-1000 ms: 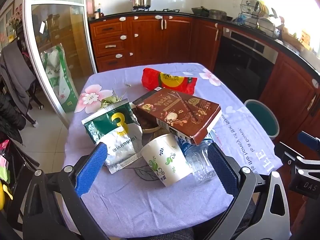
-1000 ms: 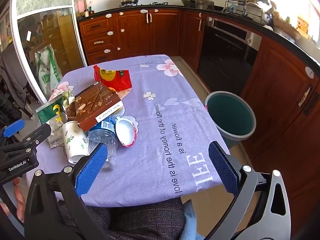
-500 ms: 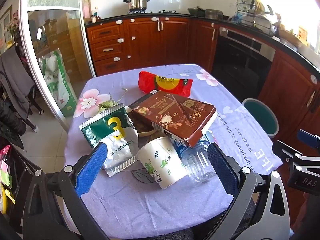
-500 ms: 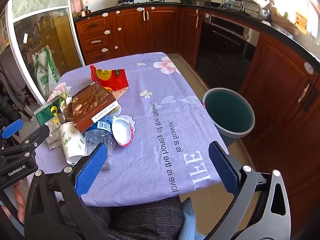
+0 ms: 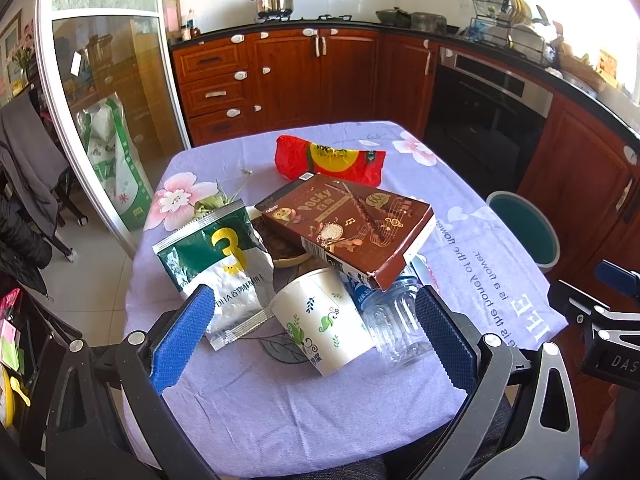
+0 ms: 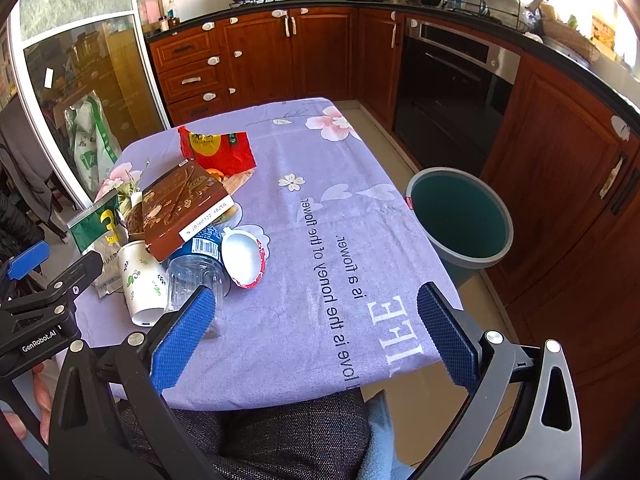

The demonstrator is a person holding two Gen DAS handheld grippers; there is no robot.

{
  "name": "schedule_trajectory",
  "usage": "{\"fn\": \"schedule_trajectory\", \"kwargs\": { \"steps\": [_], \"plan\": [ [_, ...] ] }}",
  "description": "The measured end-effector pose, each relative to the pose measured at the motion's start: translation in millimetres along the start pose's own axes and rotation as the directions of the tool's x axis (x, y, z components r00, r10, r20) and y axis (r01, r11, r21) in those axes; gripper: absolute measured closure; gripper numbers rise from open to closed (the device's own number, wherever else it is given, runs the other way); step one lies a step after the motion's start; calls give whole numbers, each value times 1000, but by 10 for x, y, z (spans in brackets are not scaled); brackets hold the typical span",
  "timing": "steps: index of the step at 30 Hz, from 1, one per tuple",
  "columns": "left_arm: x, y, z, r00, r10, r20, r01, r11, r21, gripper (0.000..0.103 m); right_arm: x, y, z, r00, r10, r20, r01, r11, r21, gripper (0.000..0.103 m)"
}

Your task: Collect trash

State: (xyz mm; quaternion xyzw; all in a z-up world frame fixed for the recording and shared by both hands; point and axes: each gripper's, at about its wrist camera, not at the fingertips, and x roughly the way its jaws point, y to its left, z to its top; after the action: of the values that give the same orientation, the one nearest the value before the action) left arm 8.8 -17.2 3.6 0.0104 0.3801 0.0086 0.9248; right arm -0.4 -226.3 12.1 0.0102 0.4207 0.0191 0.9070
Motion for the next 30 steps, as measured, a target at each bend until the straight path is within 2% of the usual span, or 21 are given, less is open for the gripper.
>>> {"fn": "schedule_trajectory", "kwargs": {
  "steps": [30],
  "plan": [
    [22,-25,-104,1000,4,-1,-4,1000,19,3,111,17,-42,999,-1,-32,0,1000,-9,6]
  ]
}}
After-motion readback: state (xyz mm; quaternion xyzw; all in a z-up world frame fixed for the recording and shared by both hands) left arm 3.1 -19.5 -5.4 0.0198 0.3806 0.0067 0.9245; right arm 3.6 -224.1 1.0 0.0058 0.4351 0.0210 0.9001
